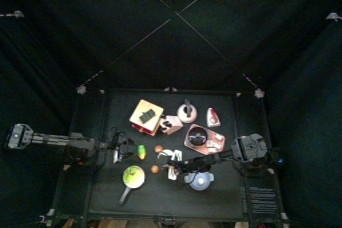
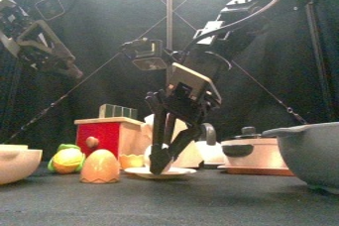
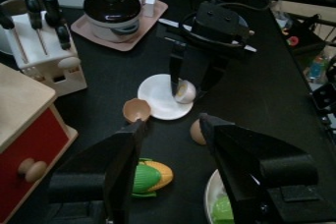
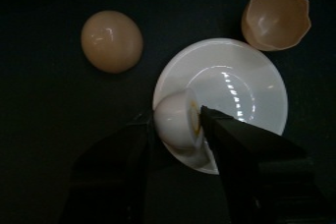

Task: Grab egg half from plate

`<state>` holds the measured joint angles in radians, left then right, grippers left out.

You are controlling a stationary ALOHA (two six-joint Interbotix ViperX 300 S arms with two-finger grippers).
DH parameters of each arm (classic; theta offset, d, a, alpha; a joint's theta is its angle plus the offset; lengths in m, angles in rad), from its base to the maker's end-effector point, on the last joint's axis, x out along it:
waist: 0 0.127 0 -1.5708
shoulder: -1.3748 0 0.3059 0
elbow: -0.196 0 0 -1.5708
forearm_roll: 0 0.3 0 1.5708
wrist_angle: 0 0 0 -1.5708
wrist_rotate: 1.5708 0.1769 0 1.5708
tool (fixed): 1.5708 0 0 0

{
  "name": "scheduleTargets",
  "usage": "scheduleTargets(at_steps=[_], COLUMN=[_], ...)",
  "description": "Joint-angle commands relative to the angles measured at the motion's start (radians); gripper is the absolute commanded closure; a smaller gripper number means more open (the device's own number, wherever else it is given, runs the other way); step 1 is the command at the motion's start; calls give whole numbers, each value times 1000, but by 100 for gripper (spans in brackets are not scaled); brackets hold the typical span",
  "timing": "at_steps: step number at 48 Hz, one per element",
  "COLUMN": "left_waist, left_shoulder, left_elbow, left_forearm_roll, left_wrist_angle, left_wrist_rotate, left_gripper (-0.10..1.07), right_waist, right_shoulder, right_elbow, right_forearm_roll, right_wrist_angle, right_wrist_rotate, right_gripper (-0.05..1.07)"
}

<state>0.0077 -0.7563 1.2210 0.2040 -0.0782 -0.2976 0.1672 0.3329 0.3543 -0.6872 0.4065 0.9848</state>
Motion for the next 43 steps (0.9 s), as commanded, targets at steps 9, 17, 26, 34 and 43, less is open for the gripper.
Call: scheduleTargets(at_steps=[9, 17, 26, 34, 43], left_waist=[-2, -2, -2, -2, -2], left_shoulder=[2, 2, 0, 0, 0], left_elbow=[-12, -12, -12, -12, -12], left_forearm_roll=[0, -2, -2, -3, -2], left_wrist_angle=[-9, -9, -8, -8, -8], left_wrist_rotate=[0, 0, 0, 0, -2], left_gripper=[12, 12, 12, 12, 12], right_waist=[-2, 0, 2, 3, 51], right_shoulder=[-43, -72, -104, -130, -232], right_elbow=[-9, -8, -6, -2, 11], right_forearm_roll=[0, -2, -3, 0, 15], right_wrist_angle=[0, 8, 9, 21, 132], right_wrist_rotate=[2, 0, 0, 8, 12], right_gripper=[32, 32, 32, 32, 32])
